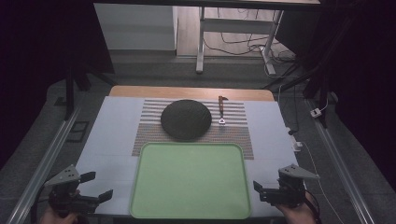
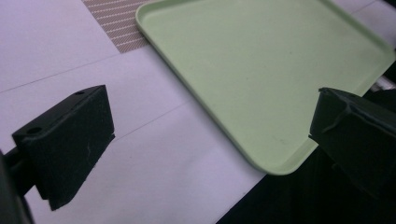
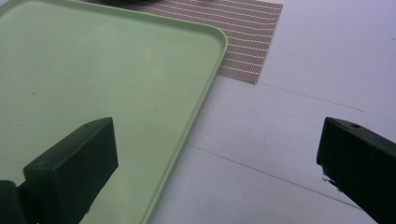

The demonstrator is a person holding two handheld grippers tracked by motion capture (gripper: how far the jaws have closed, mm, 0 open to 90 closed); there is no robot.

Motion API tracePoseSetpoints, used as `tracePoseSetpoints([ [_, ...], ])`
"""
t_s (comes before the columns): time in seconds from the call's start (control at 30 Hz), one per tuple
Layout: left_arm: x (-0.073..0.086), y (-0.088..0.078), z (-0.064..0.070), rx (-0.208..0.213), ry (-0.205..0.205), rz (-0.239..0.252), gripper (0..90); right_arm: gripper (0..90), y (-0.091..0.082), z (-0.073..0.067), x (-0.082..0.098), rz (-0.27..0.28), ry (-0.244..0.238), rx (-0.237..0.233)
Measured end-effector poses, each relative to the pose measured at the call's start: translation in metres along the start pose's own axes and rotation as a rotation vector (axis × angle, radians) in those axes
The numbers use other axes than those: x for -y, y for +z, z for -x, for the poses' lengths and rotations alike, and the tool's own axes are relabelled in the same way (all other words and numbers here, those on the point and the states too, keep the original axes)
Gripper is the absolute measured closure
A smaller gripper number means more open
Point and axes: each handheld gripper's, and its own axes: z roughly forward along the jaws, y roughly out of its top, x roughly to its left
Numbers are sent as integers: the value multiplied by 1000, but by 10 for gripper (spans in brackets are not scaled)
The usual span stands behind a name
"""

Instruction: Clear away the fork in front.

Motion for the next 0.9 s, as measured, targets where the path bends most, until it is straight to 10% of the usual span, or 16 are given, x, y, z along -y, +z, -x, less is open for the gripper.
tracePoseSetpoints([
  [0.9, 2, -3, -4, -44, -45, -10, 0, 0, 2, -8, -3, -10, -84, 12],
])
